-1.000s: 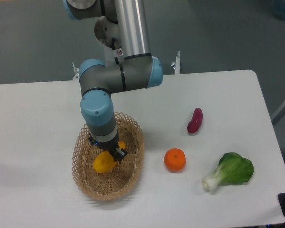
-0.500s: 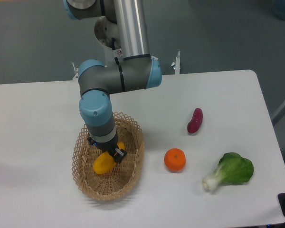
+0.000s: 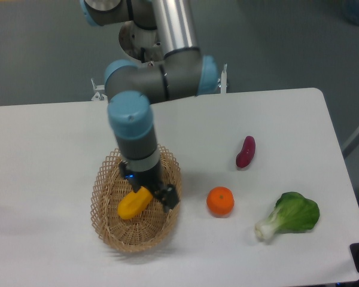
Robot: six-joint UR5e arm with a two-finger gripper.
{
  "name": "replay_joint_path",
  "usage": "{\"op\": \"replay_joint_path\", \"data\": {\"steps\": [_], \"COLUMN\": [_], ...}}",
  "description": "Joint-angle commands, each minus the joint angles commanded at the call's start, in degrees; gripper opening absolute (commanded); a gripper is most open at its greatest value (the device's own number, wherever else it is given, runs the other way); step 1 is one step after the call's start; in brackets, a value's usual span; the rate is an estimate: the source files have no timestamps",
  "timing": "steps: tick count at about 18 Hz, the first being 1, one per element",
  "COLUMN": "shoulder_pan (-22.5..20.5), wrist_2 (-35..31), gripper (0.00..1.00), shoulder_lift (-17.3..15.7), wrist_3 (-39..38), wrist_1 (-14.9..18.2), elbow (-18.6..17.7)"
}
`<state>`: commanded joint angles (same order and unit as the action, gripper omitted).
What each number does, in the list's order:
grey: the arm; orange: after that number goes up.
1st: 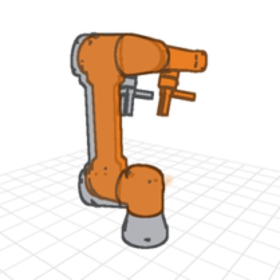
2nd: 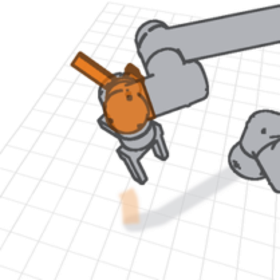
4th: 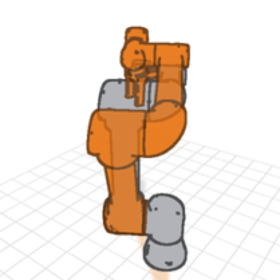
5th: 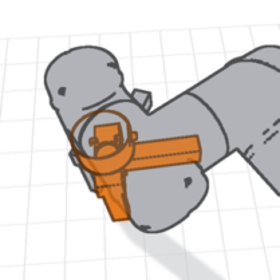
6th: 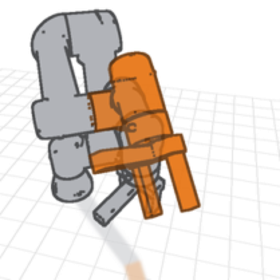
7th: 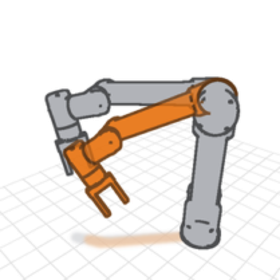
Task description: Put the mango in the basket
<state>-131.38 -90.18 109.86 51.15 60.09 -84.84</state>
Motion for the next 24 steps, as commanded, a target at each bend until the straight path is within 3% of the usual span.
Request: {"op": "replay_joint_path", "data": {"steps": [4,9,15,24], "shoulder_pan": [-5.7,-12.8,-19.3,-20.0], "wrist_2": [4.0,5.9,6.1,5.9], "gripper": [1.00,1.00,1.00,1.00], "shoulder_lift": [0.2,-1.2,-2.6,-3.3], "wrist_3": [7.2,19.4,30.2,30.7], "wrist_1": [11.9,16.9,20.3,19.9], "elbow": [9.8,10.3,10.0,9.6]}}
